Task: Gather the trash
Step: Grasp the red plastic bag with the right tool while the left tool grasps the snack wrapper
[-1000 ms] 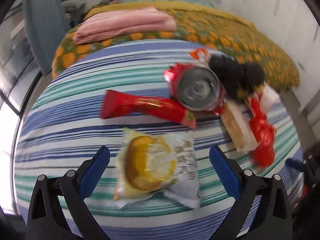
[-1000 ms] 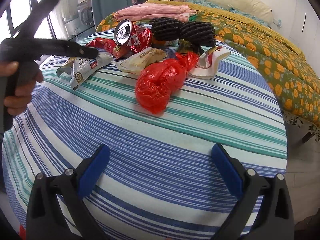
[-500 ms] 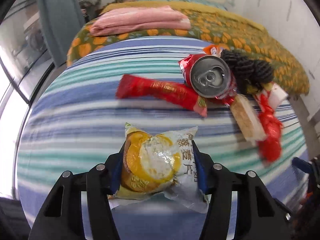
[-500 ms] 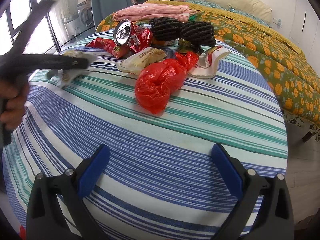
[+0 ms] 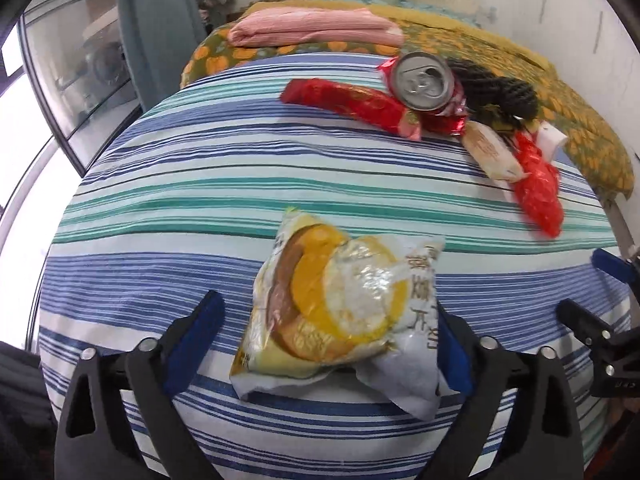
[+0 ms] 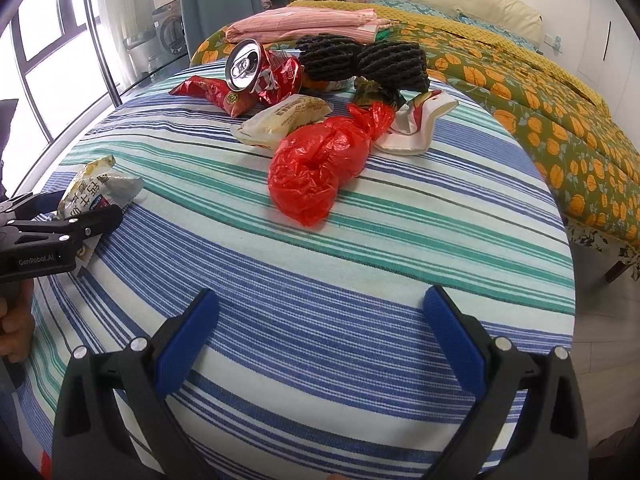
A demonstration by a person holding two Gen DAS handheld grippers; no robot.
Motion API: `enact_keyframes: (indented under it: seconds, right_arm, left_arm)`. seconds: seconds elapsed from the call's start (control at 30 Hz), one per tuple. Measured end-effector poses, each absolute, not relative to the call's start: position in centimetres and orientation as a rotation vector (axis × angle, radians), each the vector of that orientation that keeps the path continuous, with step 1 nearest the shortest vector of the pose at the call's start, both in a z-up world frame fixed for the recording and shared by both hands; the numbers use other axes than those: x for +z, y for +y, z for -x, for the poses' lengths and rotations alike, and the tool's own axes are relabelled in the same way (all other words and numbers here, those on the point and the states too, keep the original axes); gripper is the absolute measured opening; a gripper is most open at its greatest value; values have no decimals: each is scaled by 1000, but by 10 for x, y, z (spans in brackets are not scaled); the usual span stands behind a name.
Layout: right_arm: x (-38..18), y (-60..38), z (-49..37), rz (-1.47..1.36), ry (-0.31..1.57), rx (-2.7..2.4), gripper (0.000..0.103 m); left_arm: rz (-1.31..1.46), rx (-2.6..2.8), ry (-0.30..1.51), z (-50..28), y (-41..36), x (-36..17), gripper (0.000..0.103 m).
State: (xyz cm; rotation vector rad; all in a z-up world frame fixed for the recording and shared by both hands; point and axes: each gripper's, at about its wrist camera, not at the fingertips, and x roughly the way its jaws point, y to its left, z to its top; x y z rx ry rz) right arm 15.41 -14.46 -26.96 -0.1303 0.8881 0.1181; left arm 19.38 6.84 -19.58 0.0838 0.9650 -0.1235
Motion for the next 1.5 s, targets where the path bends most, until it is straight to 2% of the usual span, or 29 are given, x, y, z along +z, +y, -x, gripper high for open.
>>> enact_keyframes:
  seconds: [0.2,0.43,0.47,0.5,0.57,0.63,0.7,0.97,1.03,1.1,1.23,1.3,1.5]
  right_arm:
    - [-254,-150,-160,32,852,176,98]
    - [-244,-116,-211,136,890,162,98]
    - [-245,-115,-216,154,881,139,94]
    - [-246,-115,-219,163,873,128,79]
    - [-246,-119,-220,171,861,110,57]
    - [-245,-127,-214,169,852,113,47]
    - [-244,-133,-204,172,851,129,45]
    - [-239,-160,-128,199,948,307,45]
    - [-240,-166,-113,222,960,299,48]
    - [-240,-173,-107,199,967,283,63]
    - [-238,-175,-104,161,951,248,76]
    - [-239,-171,-108,120,957,221,89]
    - [-245,-164,-129,2,986,151,89]
  left_arm:
    - [-72,-122,962,-193,70,-197,98]
    - [-73,-121,964,-196,71,-197,99]
    - [-74,-120,964,-196,71,-197,99]
    - [-74,-120,964,-196,71,-197,99]
    - [-74,-120,964,-196,71,-197,99]
    - [-74,-120,964,-196,71,-197,99]
    - [-74,-120,964,-196,71,-196,99]
    - [-71,-126,964,-195,71,-196,99]
    - [-75,-149,963,-194,71,-195,98]
    - [-78,-212,963,-190,73,-194,98]
    - [-45,-297,968,-175,84,-188,98]
    - [1,-320,954,-169,92,-182,98]
    - [35,-308,990,-181,87,-180,98]
